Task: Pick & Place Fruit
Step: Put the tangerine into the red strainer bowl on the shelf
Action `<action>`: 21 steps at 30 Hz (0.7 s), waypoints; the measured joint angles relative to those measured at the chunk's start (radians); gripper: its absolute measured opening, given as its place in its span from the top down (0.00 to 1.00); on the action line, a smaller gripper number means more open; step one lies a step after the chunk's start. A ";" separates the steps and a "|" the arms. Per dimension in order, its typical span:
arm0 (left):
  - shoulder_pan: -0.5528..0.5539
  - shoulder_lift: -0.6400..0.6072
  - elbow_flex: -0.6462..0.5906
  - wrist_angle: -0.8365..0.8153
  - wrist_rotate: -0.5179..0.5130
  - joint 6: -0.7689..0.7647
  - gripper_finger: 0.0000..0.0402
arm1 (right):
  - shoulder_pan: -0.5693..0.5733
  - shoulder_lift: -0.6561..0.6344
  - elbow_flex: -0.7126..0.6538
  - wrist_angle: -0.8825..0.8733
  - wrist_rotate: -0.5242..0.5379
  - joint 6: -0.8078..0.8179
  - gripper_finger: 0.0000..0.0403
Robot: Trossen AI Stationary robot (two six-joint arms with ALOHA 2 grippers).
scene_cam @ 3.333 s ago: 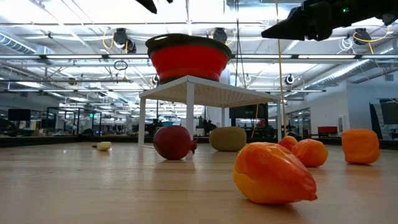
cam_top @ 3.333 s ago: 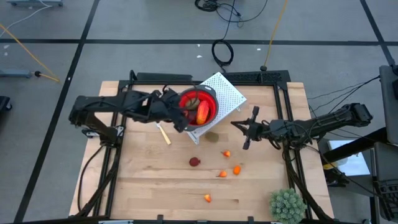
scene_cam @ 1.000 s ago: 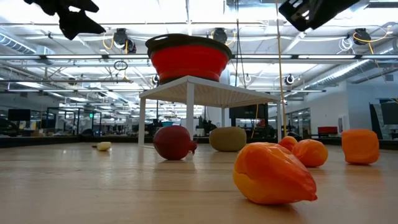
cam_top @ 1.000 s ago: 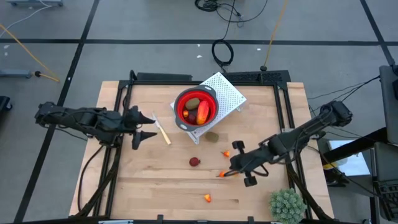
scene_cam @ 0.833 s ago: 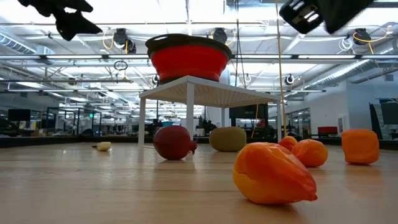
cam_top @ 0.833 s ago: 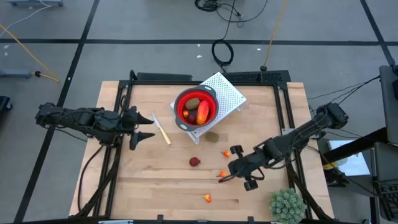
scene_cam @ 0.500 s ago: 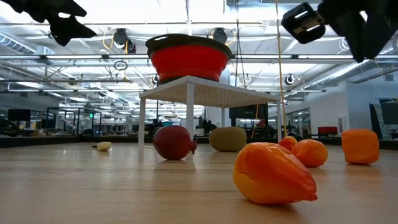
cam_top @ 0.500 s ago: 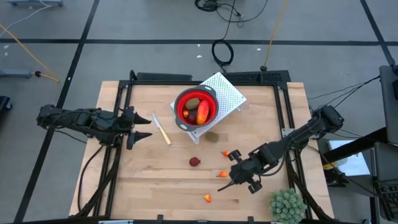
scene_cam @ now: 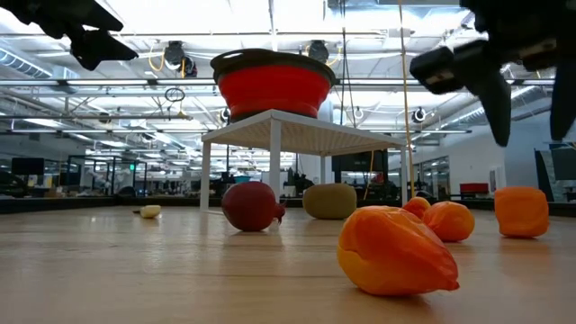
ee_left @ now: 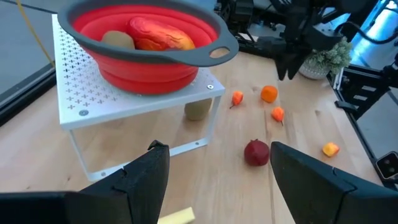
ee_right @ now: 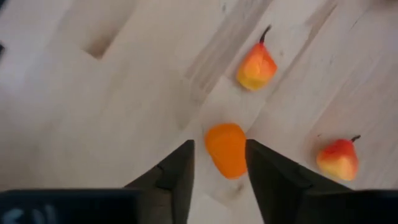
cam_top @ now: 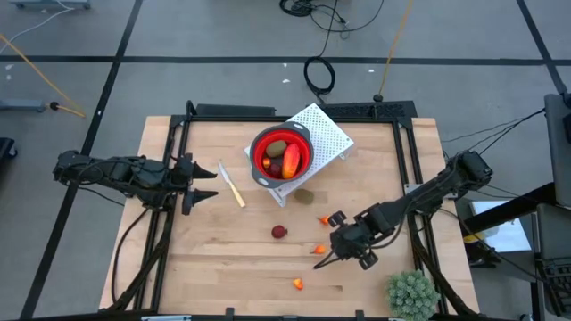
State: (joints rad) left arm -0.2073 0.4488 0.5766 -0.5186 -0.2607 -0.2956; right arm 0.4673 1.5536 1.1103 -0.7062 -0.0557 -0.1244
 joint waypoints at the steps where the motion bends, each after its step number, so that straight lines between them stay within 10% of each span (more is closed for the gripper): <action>1: 0.000 0.000 0.000 0.000 0.000 0.002 0.31 | -0.002 0.000 -0.010 0.004 -0.001 -0.006 0.64; 21: 0.000 0.000 0.000 0.000 -0.001 -0.024 0.31 | -0.018 0.000 -0.176 0.197 0.007 -0.132 0.37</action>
State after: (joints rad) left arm -0.2073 0.4492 0.5766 -0.5185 -0.2622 -0.3194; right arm 0.4493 1.5536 0.9343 -0.5093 -0.0491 -0.2562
